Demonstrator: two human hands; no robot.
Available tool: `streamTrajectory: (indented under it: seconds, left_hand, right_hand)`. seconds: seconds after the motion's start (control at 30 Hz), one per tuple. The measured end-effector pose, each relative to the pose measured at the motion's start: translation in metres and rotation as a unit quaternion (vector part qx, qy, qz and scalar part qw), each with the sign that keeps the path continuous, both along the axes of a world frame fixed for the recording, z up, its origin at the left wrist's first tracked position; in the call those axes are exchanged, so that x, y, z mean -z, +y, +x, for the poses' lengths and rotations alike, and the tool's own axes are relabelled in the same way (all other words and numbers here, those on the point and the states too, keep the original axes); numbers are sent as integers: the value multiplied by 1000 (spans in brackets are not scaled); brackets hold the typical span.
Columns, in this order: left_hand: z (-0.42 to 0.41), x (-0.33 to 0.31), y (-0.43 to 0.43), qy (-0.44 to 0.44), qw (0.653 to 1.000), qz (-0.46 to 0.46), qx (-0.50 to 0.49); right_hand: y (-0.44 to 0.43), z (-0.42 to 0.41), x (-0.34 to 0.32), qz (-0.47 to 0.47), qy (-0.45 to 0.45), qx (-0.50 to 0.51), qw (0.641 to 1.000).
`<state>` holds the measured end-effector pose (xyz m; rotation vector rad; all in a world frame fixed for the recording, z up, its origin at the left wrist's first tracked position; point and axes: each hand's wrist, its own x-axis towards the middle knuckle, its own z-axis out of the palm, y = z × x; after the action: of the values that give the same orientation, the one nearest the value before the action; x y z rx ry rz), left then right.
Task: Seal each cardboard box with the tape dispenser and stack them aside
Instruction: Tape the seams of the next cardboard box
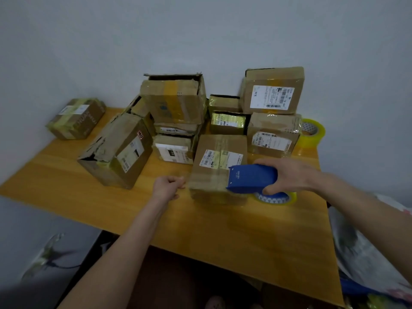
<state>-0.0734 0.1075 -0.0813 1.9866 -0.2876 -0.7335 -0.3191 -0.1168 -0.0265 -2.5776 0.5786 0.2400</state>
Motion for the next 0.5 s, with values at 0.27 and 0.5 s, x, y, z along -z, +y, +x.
streamTrajectory:
  seconds: [0.27, 0.5]
  left_hand:
    - [1, 14, 5, 7, 999, 4, -41]
    - [-3, 26, 3, 2, 998, 13, -60]
  right_hand:
    - [-8, -13, 5, 56, -14, 14, 998]
    - [-23, -24, 8, 37, 27, 28, 999]
